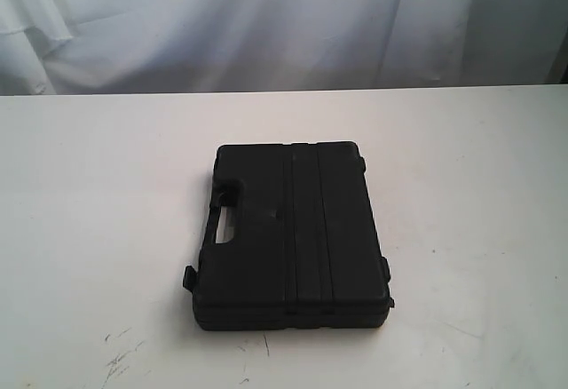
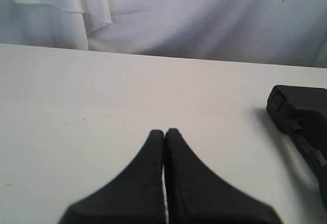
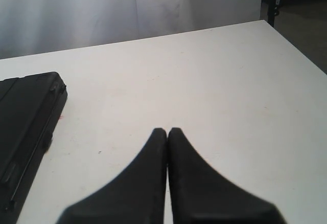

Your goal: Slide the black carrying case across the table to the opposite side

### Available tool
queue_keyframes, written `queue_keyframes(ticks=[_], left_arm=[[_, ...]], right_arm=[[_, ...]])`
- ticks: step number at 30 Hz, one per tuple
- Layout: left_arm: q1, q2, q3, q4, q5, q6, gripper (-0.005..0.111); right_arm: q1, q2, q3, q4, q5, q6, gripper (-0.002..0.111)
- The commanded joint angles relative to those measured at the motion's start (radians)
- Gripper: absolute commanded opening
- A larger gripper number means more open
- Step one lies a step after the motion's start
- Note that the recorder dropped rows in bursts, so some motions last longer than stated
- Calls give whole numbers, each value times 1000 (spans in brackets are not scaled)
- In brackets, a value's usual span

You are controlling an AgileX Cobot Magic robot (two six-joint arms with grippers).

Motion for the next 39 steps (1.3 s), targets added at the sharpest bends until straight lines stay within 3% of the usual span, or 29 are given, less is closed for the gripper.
queue_keyframes(ticks=[1, 11, 22, 31, 35, 39], left_arm=[[2, -4, 5, -4, -13, -1, 0], [2, -4, 5, -2, -21, -1, 0], [2, -4, 5, -34, -379, -5, 0], [2, -4, 5, -49, -478, -52, 0], [2, -4, -16, -61, -414, -88, 0], [2, 80, -136, -64, -324, -88, 0]], right_arm=[[-8, -5, 4, -10, 0, -7, 0], [-8, -5, 4, -10, 0, -7, 0], [-8, -5, 4, -10, 0, -7, 0], [-8, -5, 4, -10, 0, 0, 0], [-8, -5, 4, -10, 0, 0, 0], [-8, -5, 4, -10, 0, 0, 0]])
